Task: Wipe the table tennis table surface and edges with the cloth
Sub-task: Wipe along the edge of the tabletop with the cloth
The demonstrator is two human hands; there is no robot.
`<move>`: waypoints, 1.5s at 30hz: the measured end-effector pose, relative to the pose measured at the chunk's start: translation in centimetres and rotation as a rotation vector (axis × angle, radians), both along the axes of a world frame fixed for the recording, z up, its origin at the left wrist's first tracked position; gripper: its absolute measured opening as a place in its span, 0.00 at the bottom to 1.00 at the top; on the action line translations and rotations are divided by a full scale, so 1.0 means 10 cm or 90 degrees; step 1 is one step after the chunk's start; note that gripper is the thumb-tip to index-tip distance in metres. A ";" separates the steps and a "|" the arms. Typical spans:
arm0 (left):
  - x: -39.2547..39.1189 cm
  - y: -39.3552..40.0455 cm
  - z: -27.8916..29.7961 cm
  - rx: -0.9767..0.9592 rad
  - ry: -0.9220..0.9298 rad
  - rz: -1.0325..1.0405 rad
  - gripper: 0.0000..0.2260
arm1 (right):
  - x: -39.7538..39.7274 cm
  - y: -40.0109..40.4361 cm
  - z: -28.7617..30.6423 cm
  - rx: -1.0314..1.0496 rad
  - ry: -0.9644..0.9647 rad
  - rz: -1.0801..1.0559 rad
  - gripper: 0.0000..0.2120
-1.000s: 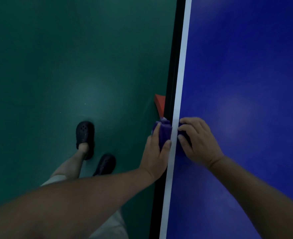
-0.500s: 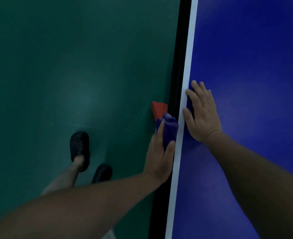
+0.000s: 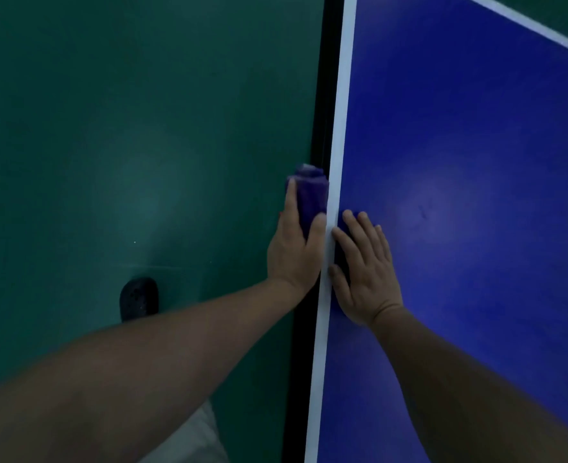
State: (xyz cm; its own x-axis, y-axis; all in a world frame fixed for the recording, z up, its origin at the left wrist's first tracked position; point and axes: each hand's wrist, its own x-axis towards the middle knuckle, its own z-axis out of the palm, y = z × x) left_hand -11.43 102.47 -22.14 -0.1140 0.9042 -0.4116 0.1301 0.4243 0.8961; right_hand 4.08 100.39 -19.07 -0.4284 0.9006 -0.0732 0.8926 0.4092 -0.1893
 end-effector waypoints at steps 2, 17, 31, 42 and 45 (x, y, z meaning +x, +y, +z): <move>-0.02 -0.35 0.03 -0.023 0.001 -0.019 0.34 | -0.01 0.00 0.00 -0.004 -0.004 -0.003 0.27; -0.03 0.75 0.02 -0.037 0.016 -0.015 0.31 | -0.03 0.03 0.04 -0.026 0.005 -0.012 0.27; -0.11 0.75 0.05 -0.029 -0.021 -0.049 0.34 | -0.06 0.17 0.19 -0.108 0.063 -0.046 0.22; -0.16 1.69 -0.02 -0.005 -0.007 -0.021 0.30 | -0.30 2.85 0.11 0.000 0.045 -0.038 0.24; -0.15 1.47 0.04 -0.038 -0.040 -0.030 0.30 | -0.37 3.46 0.11 -0.021 0.022 -0.079 0.27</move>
